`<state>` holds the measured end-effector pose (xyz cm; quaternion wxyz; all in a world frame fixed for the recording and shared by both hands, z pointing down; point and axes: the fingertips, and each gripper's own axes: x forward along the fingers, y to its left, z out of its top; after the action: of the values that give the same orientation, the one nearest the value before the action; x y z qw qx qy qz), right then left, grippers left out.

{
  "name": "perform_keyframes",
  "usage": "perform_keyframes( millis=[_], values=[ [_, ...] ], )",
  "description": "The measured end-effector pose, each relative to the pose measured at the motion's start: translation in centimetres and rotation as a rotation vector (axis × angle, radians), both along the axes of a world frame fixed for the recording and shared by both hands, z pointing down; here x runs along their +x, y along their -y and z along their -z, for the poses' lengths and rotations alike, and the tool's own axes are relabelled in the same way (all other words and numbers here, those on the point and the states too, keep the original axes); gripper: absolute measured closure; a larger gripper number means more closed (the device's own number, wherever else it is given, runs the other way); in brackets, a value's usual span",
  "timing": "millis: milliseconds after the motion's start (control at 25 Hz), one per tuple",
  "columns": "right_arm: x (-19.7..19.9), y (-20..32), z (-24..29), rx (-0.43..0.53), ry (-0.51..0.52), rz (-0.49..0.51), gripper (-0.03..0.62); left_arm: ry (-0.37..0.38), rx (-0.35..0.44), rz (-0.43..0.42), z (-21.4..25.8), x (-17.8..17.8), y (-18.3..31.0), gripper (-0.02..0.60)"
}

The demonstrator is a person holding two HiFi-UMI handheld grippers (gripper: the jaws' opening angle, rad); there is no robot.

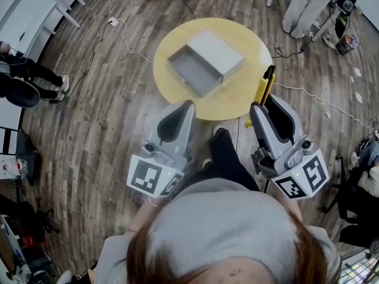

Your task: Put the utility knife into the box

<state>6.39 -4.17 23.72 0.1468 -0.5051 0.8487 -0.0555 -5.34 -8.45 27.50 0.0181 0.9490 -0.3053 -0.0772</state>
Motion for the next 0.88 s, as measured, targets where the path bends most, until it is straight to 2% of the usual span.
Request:
perform_keyframes(
  millis=[280,600,880],
  values=[
    [0.9,6.1,-0.2,0.010,-0.006,0.058,0.474,0.002,0.009,0.045,-0.1,1.1,5.6,0.580],
    [3.9,14.8,0.9,0.038,-0.023,0.125,0.474,-0.009,0.053,0.093,1.4,4.4,14.1,0.580],
    [5.4,20.0,1.1,0.035,-0.021,0.203,0.476,-0.007,0.064,0.139,1.9,6.4,18.6,0.580]
  ],
)
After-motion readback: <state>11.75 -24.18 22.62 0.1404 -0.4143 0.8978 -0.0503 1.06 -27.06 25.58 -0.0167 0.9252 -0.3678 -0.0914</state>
